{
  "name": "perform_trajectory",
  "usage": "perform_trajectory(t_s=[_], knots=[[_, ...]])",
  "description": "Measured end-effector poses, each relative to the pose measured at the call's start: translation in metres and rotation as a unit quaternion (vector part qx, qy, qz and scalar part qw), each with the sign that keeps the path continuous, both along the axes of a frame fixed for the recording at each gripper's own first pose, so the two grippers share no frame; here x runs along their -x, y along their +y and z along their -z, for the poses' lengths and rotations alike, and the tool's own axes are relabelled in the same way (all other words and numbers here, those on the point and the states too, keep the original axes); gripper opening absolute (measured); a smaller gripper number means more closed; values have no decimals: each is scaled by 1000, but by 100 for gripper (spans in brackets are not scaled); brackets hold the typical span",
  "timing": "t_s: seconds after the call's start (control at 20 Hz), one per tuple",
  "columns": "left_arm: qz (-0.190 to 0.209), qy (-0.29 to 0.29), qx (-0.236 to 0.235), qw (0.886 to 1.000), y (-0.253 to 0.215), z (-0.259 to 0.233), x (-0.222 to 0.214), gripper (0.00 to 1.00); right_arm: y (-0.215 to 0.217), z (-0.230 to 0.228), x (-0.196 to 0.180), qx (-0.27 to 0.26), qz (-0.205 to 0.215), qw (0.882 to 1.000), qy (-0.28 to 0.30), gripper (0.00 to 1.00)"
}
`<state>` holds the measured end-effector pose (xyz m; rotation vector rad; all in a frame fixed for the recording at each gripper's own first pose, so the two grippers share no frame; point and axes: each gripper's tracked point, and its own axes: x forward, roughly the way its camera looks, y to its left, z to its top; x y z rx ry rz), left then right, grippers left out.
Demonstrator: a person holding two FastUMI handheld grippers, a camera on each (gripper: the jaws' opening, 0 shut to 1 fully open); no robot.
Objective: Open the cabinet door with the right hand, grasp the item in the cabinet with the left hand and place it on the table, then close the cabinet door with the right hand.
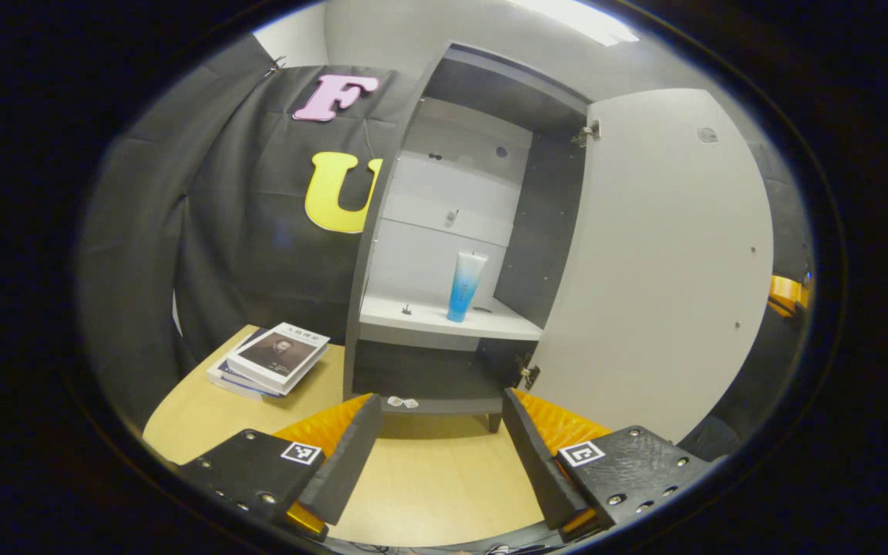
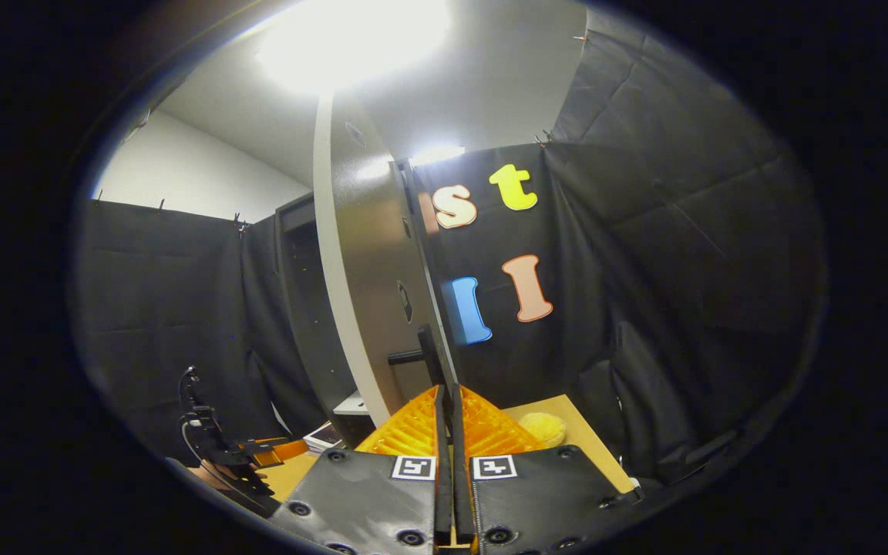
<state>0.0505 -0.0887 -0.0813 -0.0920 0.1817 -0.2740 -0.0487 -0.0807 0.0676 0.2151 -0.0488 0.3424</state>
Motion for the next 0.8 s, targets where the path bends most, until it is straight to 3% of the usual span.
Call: perform_trajectory(t_s=[0.2,0.3,0.35,0.4,0.55,0.7,0.75,0.8], knots=[[5,-12,-15,1000,12,-11,-15,96,-35,2,-2,13,64,998,-1,0],[6,-19,-15,1000,20,-19,-13,93,-40,-3,-6,5,81,997,1,4],[5,-21,-15,1000,26,-20,-10,96,-40,-4,-25,-4,79,997,1,7],[5,-23,-15,1000,30,-23,-9,96,-37,-1,-27,-1,86,996,5,2],[6,-26,-18,999,45,-31,-8,96,-47,-13,-36,17,118,993,-8,2],[7,-42,-36,998,50,-45,-16,95,-61,-26,-53,-3,149,989,-16,2],[8,-46,-40,998,49,-49,-21,96,-64,-28,-53,-12,150,989,-14,4],[11,-47,-40,998,44,-51,-26,92,-67,-25,-56,-20,155,988,-8,12]])
